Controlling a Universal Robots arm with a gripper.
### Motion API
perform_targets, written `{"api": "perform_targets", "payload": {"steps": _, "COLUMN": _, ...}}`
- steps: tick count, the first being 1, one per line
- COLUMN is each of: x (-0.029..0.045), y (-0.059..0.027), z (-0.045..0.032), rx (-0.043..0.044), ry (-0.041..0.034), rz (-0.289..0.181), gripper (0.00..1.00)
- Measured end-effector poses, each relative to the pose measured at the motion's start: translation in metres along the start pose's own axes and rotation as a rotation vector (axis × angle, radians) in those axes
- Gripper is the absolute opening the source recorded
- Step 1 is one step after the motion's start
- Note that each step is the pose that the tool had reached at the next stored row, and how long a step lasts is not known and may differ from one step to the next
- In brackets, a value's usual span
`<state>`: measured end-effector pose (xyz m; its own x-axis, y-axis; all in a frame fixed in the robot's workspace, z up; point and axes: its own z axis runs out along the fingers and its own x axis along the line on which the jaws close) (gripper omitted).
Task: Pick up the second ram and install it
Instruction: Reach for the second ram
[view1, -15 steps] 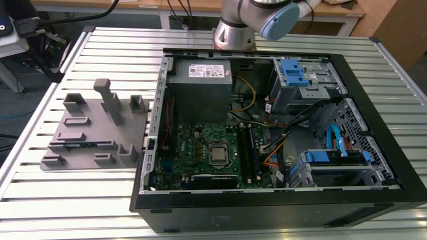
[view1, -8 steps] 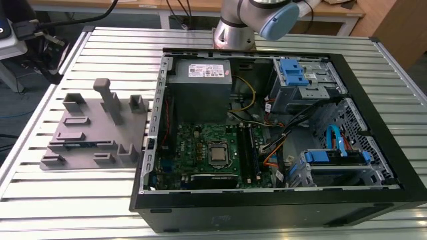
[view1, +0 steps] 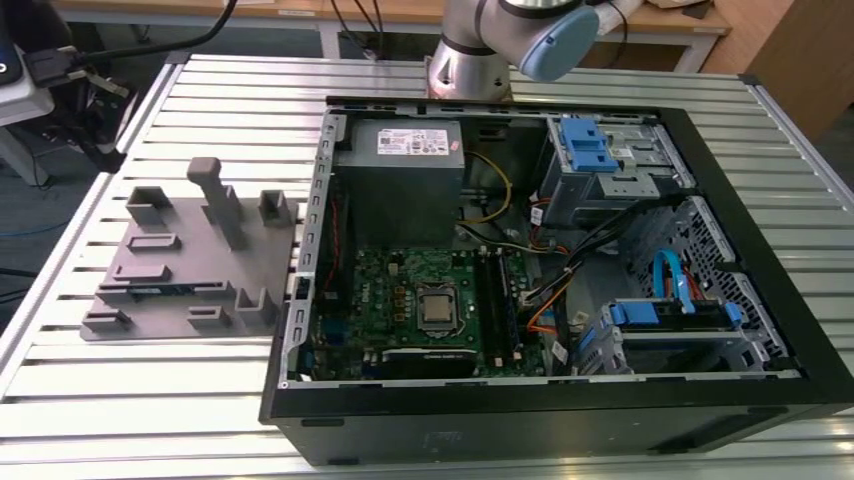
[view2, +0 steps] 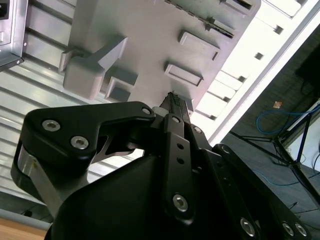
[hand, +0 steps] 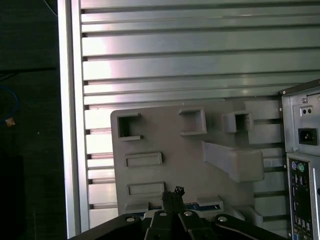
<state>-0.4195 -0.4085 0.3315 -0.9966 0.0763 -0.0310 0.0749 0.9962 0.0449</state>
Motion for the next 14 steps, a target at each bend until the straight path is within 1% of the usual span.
{"api": "perform_targets", "payload": {"steps": 14, "x": 0.0029, "y": -0.0038, "z": 0.0075, "rx": 0.0001, "ry": 0.0002, "rz": 0.000, "gripper": 0.11}}
